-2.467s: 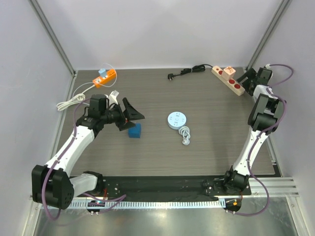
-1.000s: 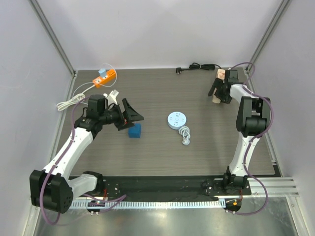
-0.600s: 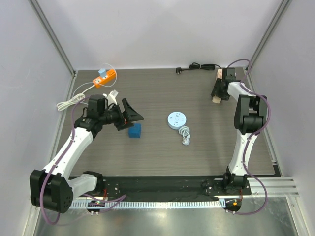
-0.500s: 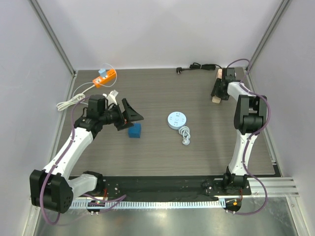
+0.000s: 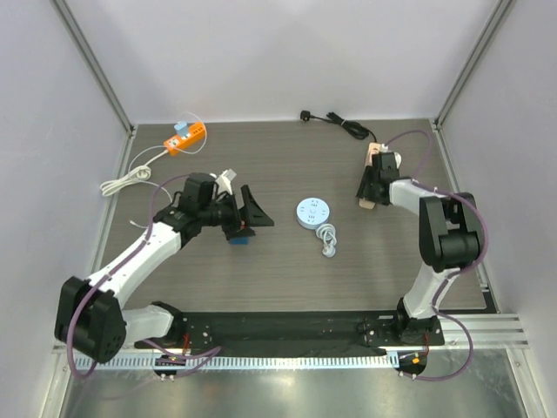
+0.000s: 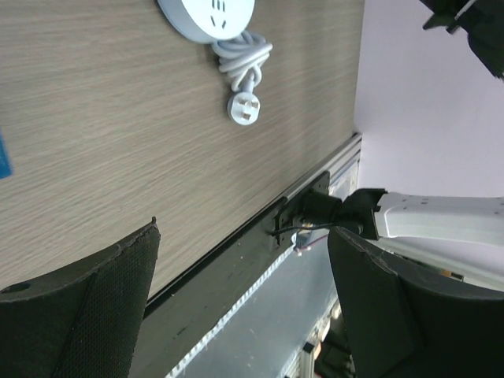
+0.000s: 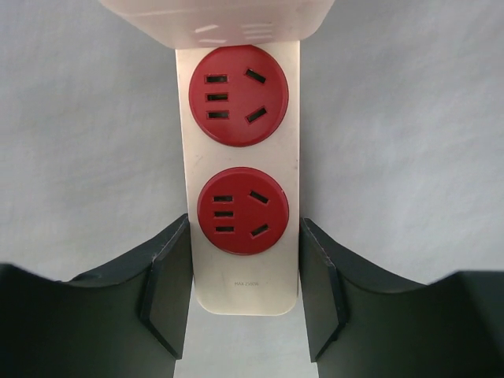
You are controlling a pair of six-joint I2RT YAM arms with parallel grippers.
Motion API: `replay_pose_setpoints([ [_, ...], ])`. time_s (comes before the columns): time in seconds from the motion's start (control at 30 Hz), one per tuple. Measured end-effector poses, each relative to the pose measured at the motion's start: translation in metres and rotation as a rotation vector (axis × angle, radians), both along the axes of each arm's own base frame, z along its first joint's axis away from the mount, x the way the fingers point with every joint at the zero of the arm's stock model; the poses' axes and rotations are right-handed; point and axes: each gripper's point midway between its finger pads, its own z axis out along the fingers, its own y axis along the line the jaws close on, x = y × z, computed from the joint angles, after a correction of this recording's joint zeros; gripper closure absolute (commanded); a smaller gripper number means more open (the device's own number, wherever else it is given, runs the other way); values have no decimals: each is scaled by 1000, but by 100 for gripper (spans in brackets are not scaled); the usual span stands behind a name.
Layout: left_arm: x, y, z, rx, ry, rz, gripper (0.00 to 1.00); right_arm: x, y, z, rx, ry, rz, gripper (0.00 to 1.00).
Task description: Pull the plug off the socket
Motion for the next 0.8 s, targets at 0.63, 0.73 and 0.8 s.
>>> replay_pose_setpoints([
  [0.63,56,-114,27,27,-28,-144,13,-127,68,19,134,45,121,23],
  [0.73,61,-138,27,65,-43,-171,13,-126,72,38,167,-6,126,21],
  [0.8,63,-152,29,84,-56,-182,13,-124,71,53,179,-53,117,21],
])
